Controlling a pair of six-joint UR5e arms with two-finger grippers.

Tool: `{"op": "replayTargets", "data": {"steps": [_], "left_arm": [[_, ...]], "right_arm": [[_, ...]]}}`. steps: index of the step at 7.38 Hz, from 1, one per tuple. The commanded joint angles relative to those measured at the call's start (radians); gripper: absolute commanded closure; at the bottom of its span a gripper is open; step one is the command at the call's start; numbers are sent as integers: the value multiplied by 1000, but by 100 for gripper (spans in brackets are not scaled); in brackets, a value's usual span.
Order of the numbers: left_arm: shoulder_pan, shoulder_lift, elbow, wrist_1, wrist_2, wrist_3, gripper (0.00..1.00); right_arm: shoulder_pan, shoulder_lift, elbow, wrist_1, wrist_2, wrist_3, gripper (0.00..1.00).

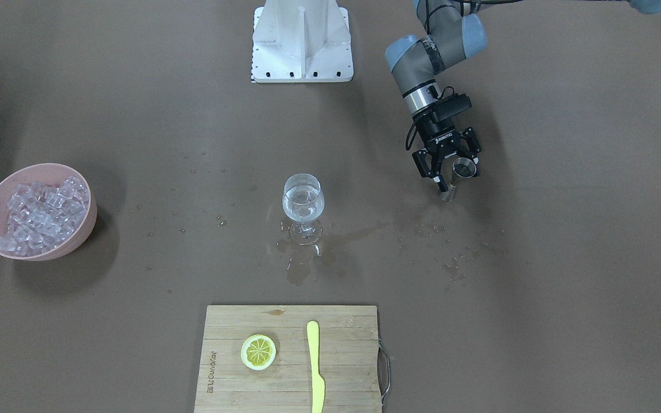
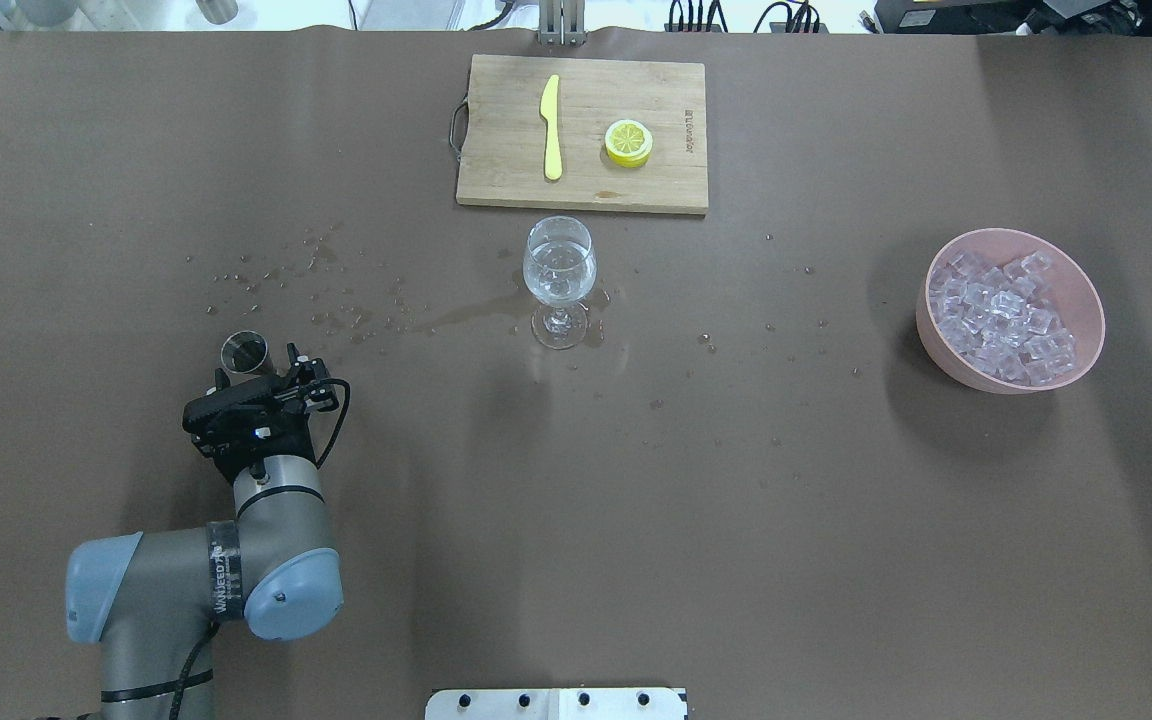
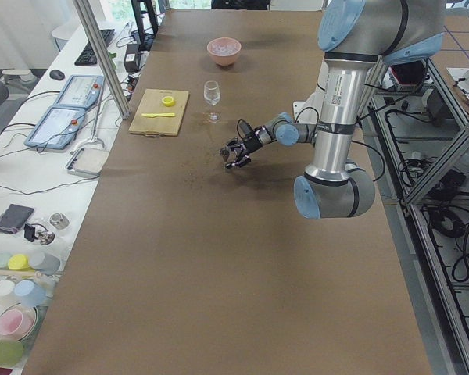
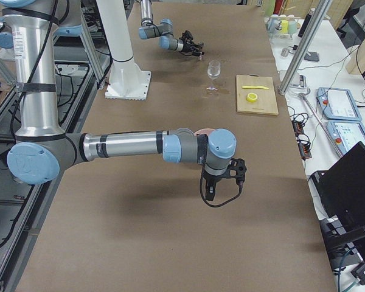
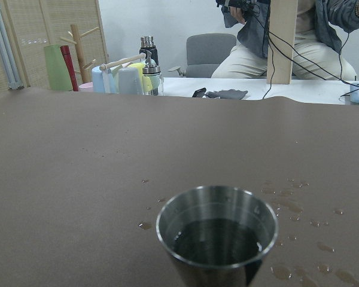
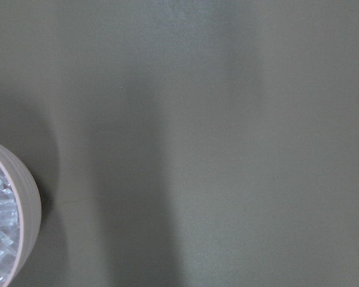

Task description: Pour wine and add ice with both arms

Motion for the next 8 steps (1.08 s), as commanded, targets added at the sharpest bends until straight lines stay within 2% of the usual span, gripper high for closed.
{"op": "replayTargets", "data": {"steps": [1, 2, 3, 4, 5, 8], "left_arm": [[-2, -19, 46, -1, 6, -5, 21], [-2, -23, 48, -2, 6, -5, 24], [-2, -23, 48, -2, 6, -7, 38], [-4, -23, 46, -2, 6, -8, 61], [-5, -23, 45, -3, 6, -10, 100], [-17, -20, -18, -3, 5, 4, 100]], "right_arm": [[0, 0, 0, -1, 1, -6, 0], [0, 0, 0, -1, 1, -6, 0], [0, -2, -2, -1, 1, -6, 0], [0, -2, 0, -1, 1, -6, 0], [0, -2, 0, -1, 3, -8, 0], [2, -2, 0, -1, 20, -8, 0]]}}
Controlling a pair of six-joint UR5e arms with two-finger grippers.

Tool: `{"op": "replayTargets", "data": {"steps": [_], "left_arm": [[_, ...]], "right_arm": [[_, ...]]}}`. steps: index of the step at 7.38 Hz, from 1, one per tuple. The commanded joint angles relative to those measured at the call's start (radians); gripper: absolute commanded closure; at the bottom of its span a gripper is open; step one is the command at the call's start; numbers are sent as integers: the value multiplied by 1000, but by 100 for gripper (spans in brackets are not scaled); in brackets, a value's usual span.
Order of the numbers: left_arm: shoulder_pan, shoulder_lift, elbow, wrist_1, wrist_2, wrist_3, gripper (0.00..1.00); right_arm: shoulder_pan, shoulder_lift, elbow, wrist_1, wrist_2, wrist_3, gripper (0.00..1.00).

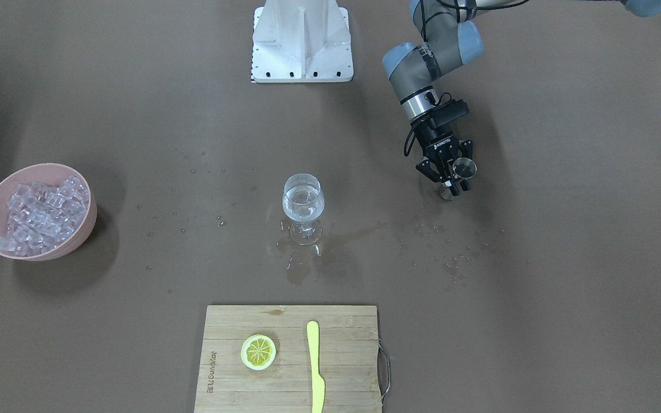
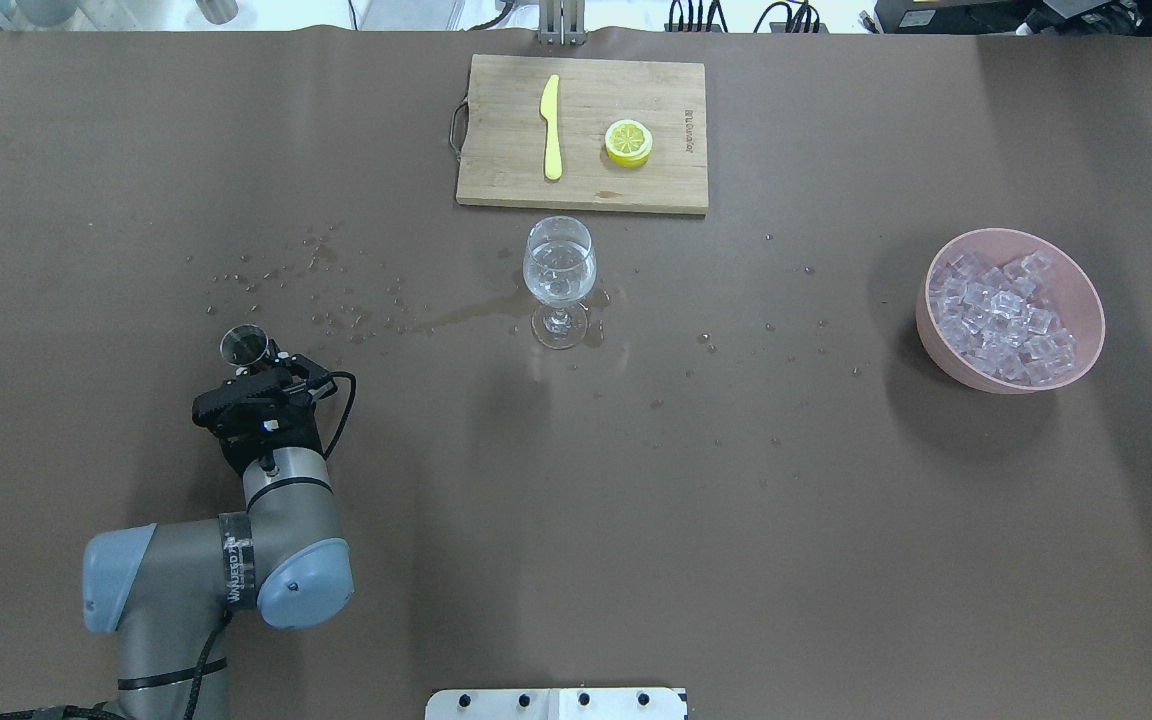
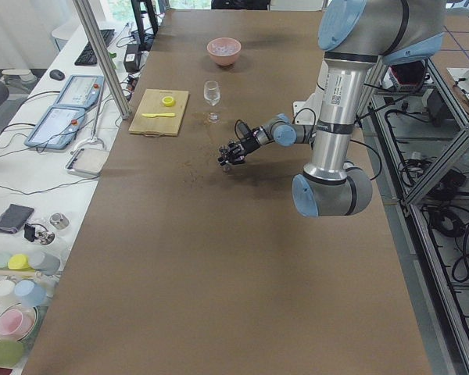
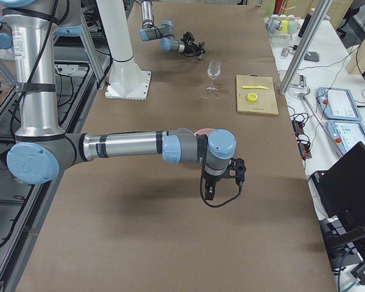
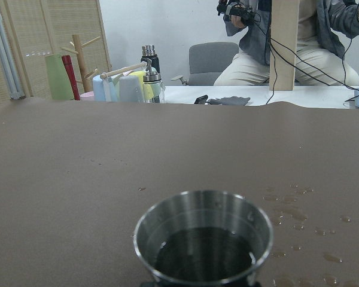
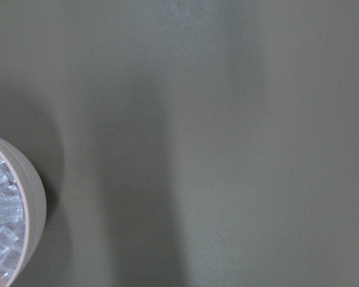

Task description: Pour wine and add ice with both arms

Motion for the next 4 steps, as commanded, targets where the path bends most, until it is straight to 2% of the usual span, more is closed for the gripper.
{"op": "replayTargets", "data": {"steps": [1, 3, 4], "left_arm": [[-18, 11, -85, -2, -1, 61, 100], [-50, -23, -218, -32, -10, 241, 100], [-64, -40, -240, -52, -13, 305, 100]], "right_arm": [[0, 0, 0, 2, 3, -1, 0], [0, -1, 2, 0, 12, 1, 0], [0, -1, -1, 0, 18, 4, 0]]}}
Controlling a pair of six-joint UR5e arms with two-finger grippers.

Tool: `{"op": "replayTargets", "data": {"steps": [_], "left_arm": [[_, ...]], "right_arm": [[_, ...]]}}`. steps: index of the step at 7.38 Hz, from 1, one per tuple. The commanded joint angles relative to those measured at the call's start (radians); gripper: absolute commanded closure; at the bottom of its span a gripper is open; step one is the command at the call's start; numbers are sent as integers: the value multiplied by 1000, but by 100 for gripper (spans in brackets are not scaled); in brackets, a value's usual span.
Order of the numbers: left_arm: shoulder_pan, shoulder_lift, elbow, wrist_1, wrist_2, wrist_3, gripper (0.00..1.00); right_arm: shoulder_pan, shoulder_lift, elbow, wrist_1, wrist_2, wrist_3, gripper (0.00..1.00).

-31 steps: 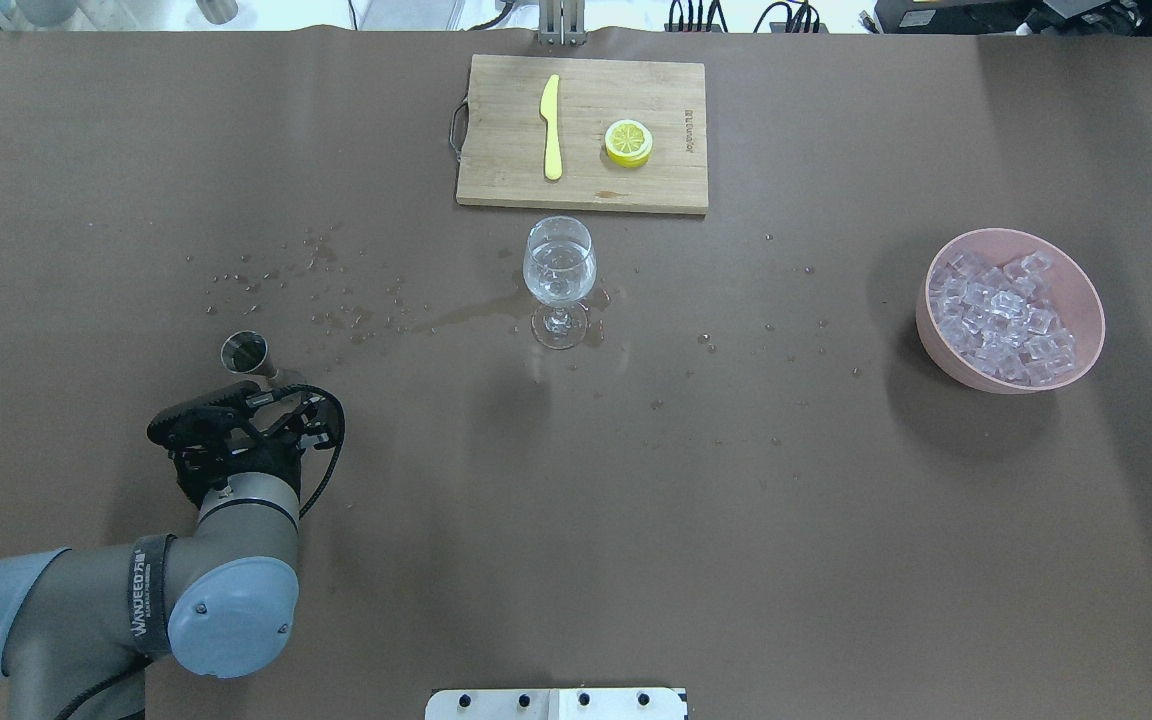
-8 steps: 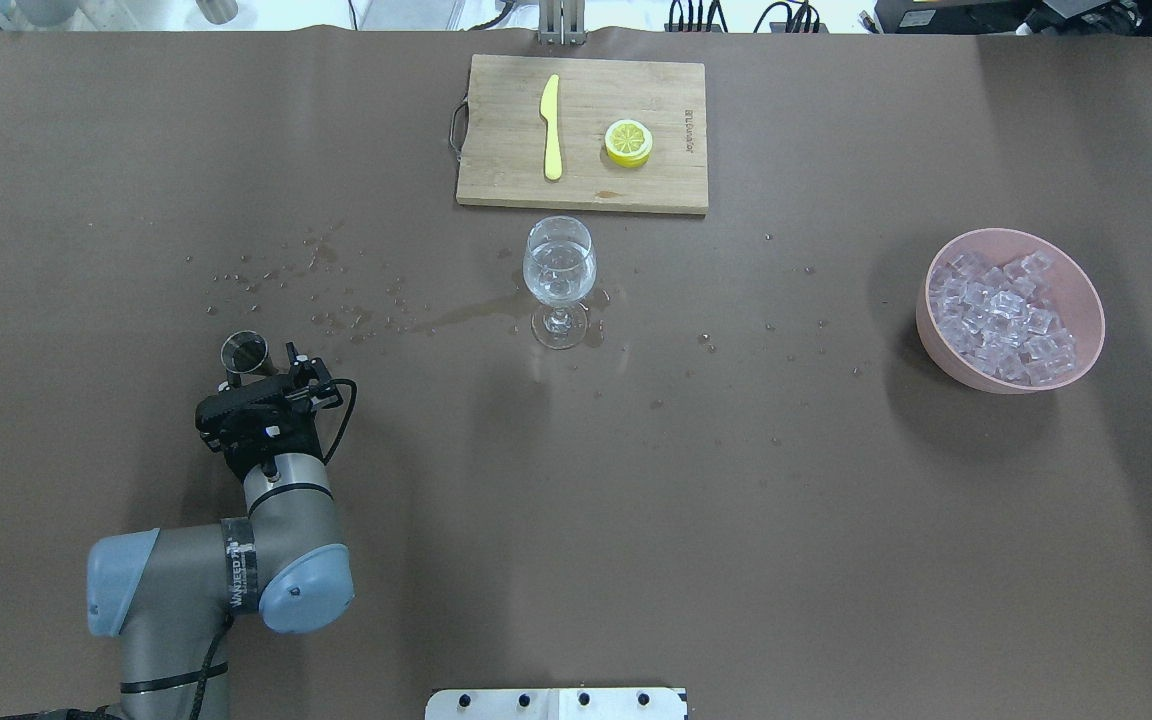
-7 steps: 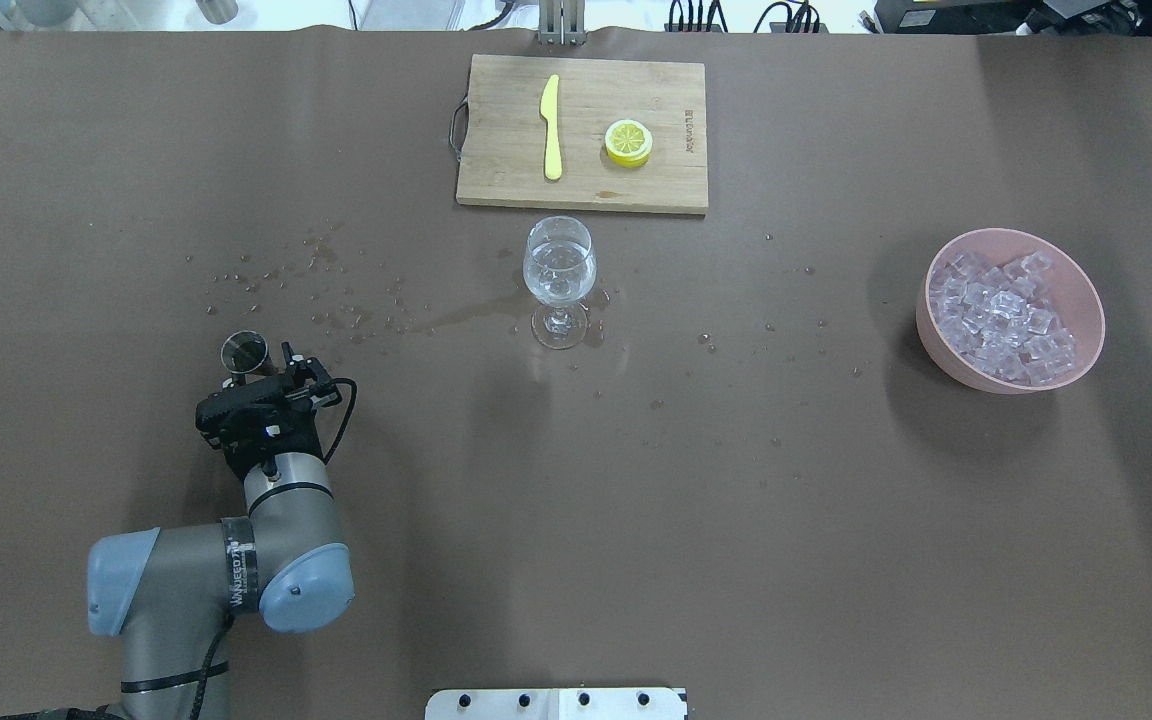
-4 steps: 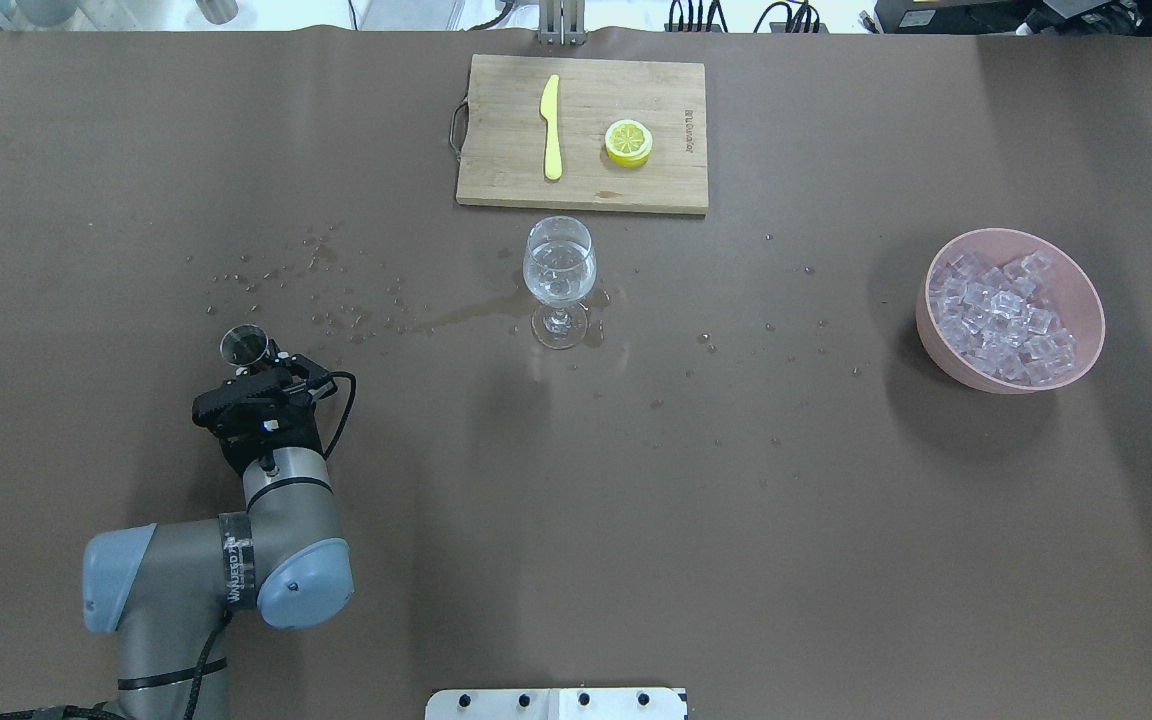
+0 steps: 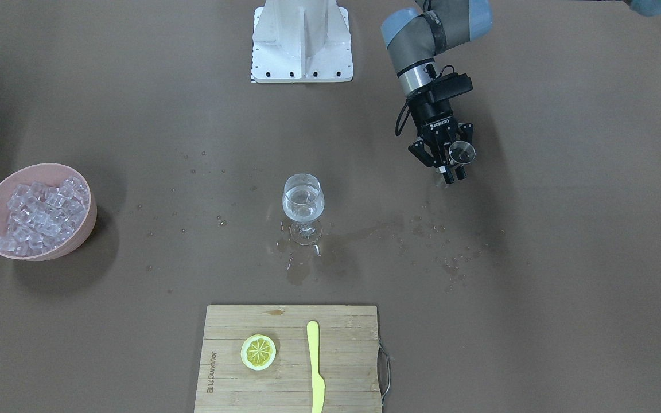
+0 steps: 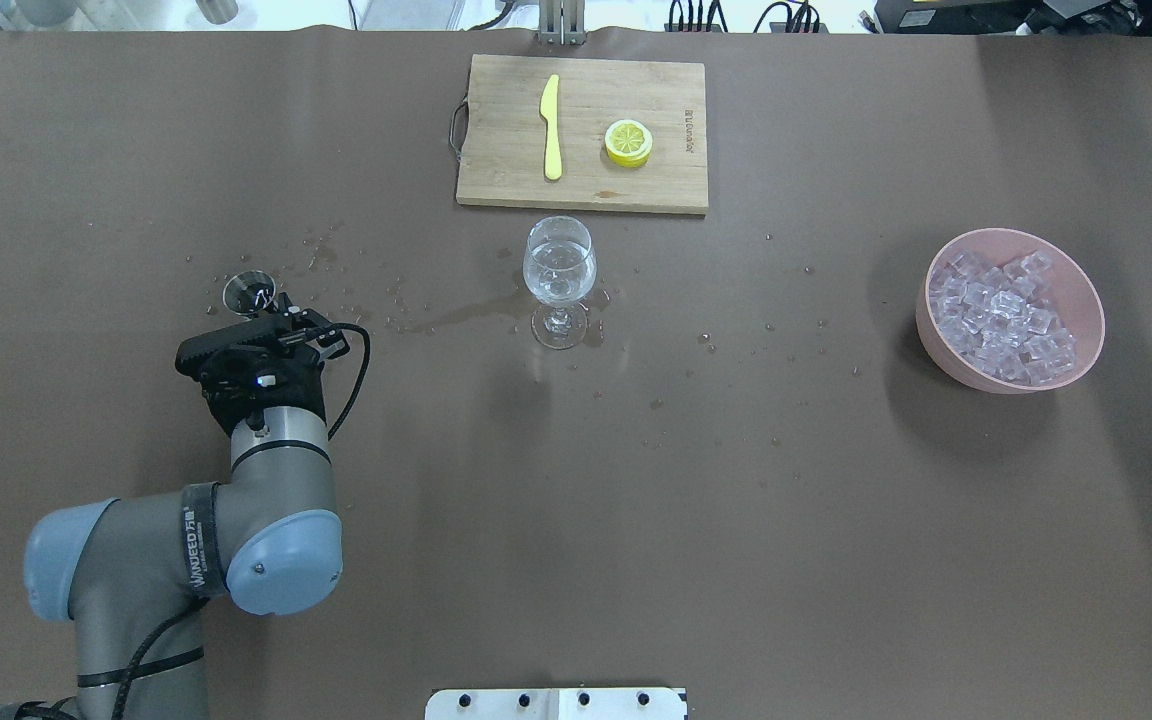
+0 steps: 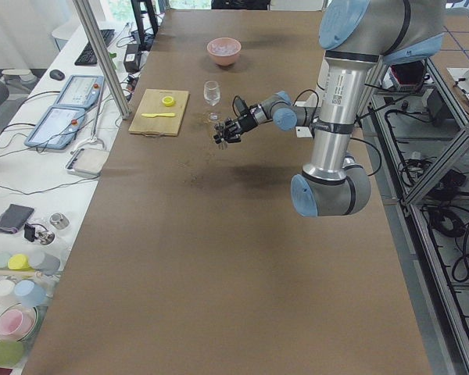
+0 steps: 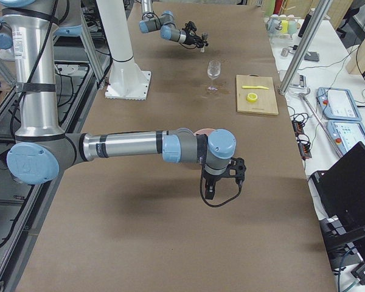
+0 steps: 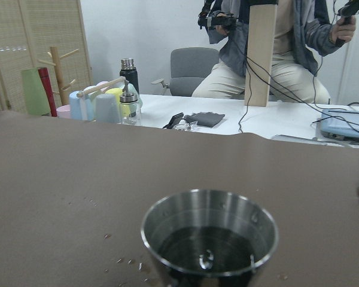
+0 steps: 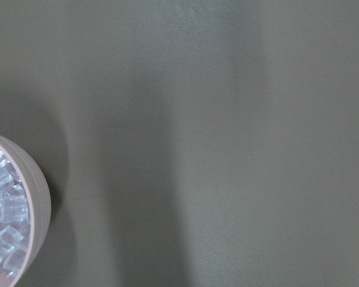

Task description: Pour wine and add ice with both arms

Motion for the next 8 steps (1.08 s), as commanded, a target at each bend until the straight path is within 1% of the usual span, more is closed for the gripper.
{"op": "replayTargets", "data": {"steps": [1, 2, 3, 4, 5, 6, 7, 8], "left_arm": [[-24, -38, -48, -59, -6, 173, 100], [-33, -41, -48, -137, -12, 188, 100], [-43, -42, -47, -242, -9, 250, 100], [-53, -44, -47, -338, -11, 380, 100], [-67, -49, -45, -414, -14, 421, 100], [-82, -43, -39, -493, -73, 445, 100], [-110, -44, -38, -557, -180, 610, 100], [-121, -46, -36, -597, -186, 675, 100]], "right_arm": [[0, -1, -5, 0, 7, 7, 0], [0, 1, -5, 0, 7, 7, 0], [0, 1, -5, 0, 7, 7, 0], [0, 2, -5, 0, 7, 9, 0], [0, 2, -4, 0, 7, 9, 0], [-2, 5, -4, 0, 12, 10, 0], [-5, 10, -4, 0, 21, 10, 0], [-8, 13, -4, 0, 26, 13, 0]]}}
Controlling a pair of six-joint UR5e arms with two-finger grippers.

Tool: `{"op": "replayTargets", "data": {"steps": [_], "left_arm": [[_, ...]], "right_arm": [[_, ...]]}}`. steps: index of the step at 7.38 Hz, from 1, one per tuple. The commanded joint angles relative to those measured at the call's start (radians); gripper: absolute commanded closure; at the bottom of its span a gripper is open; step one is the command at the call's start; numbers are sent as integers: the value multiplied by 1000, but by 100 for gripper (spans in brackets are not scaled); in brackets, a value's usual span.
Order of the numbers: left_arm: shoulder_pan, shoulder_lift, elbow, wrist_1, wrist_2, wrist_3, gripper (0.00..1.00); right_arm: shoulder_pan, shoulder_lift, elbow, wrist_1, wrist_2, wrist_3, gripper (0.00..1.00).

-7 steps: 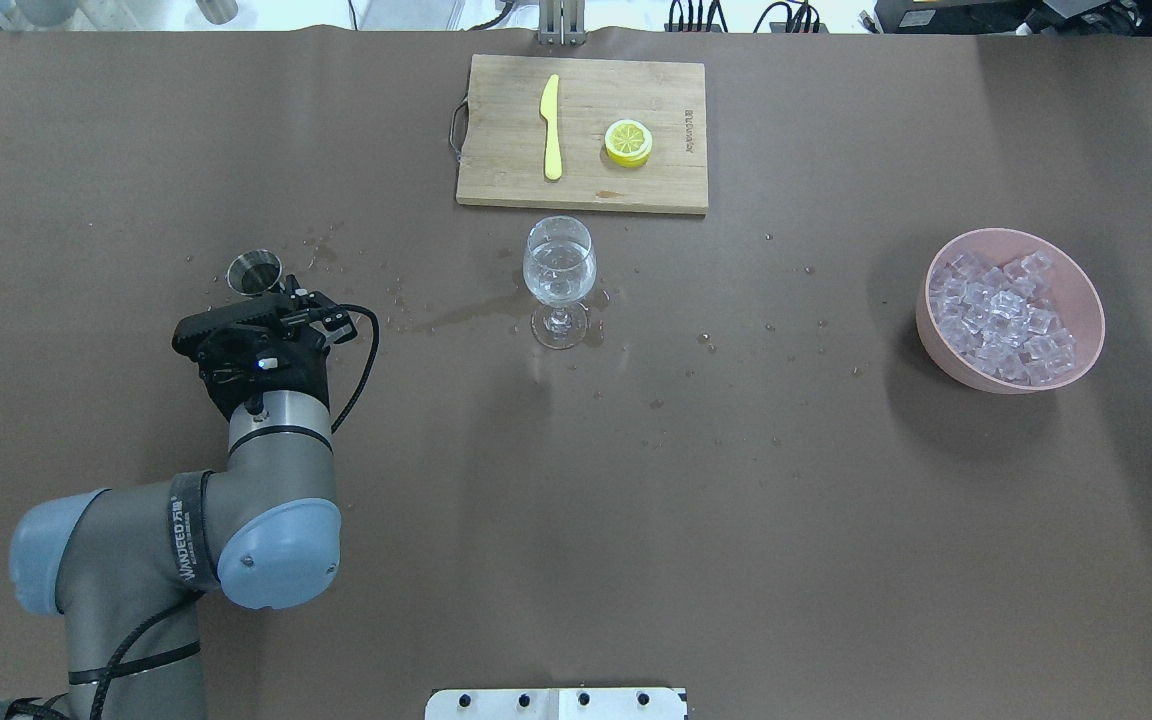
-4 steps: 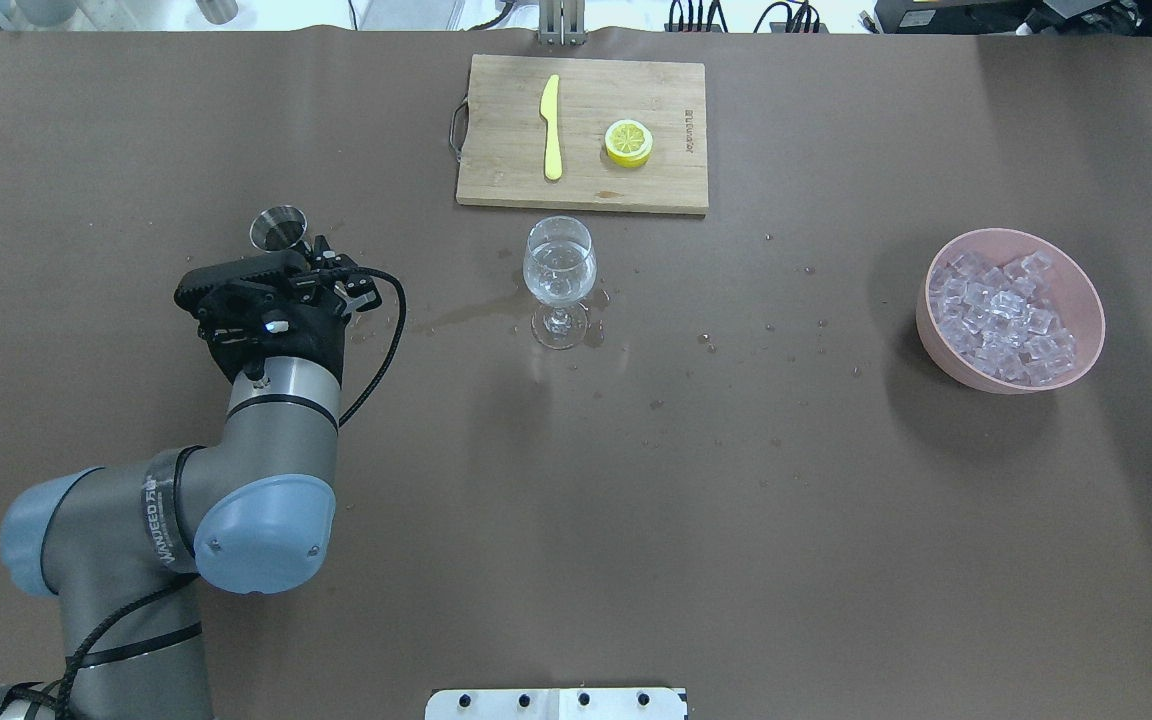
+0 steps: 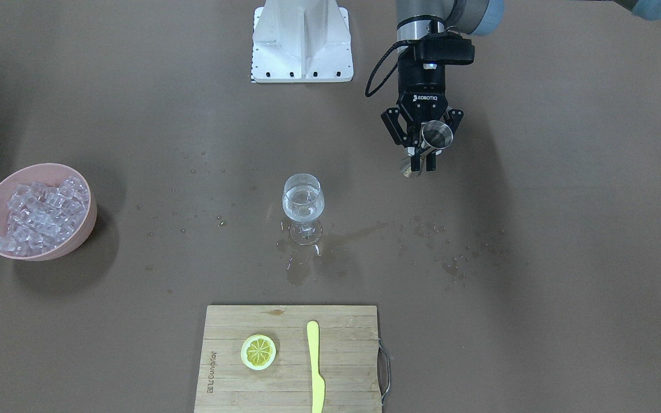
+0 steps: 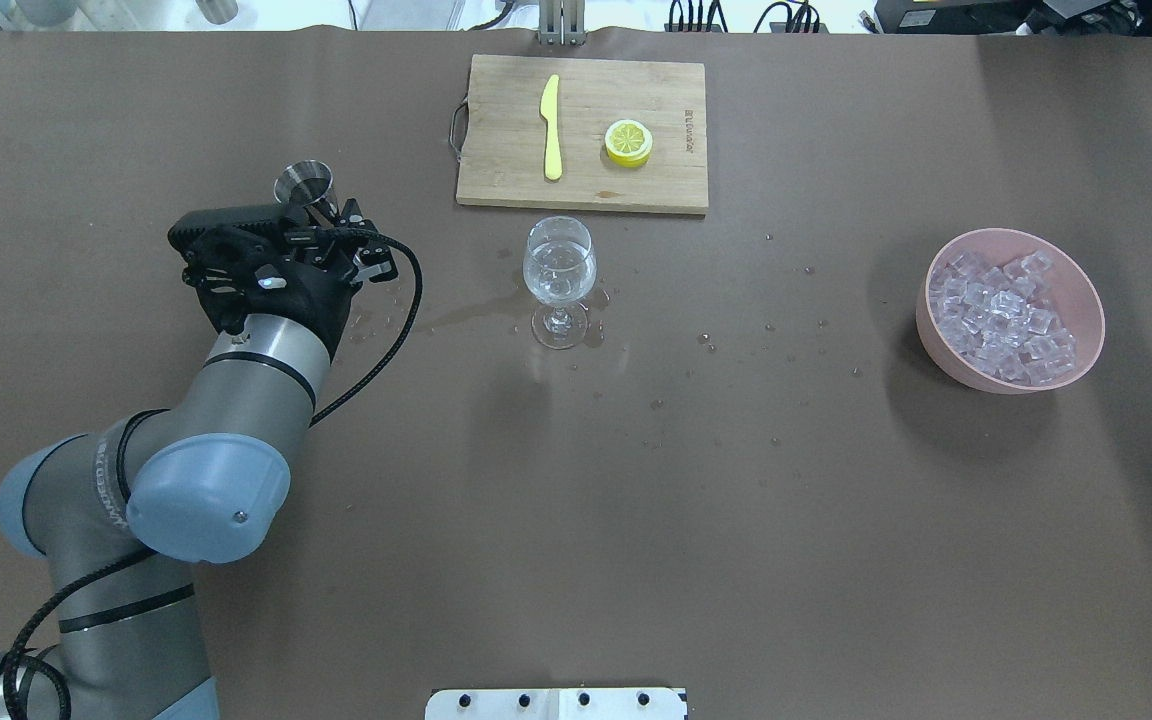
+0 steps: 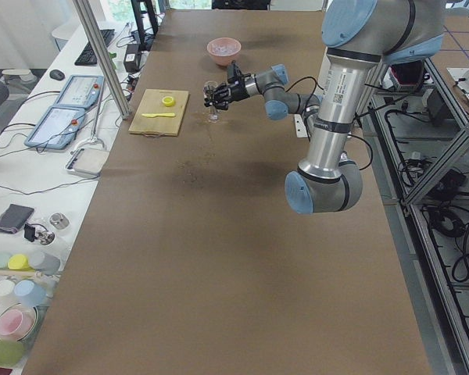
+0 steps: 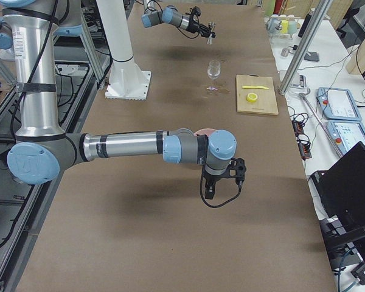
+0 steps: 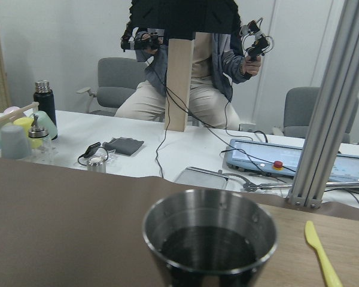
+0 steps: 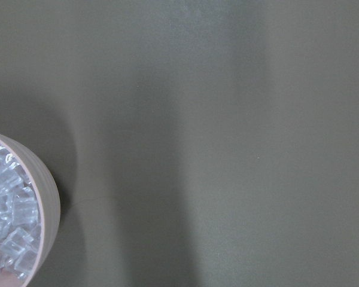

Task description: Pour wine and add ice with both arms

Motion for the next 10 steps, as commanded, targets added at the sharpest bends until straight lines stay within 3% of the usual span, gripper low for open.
{"op": "replayTargets", "data": {"steps": [1, 2, 5, 10], "left_arm": [[-23, 2, 7, -69, -52, 119, 100], [-23, -10, 4, -70, -61, 151, 100], [-60, -26, -4, -90, -374, 355, 100], [-89, -88, 7, -2, -561, 484, 100]], "right_arm": [[-5, 4, 0, 0, 10, 3, 0], [-8, 6, 2, 0, 10, 3, 0], [-14, 6, 2, 0, 10, 10, 0], [-17, 6, 3, 2, 12, 10, 0]]}}
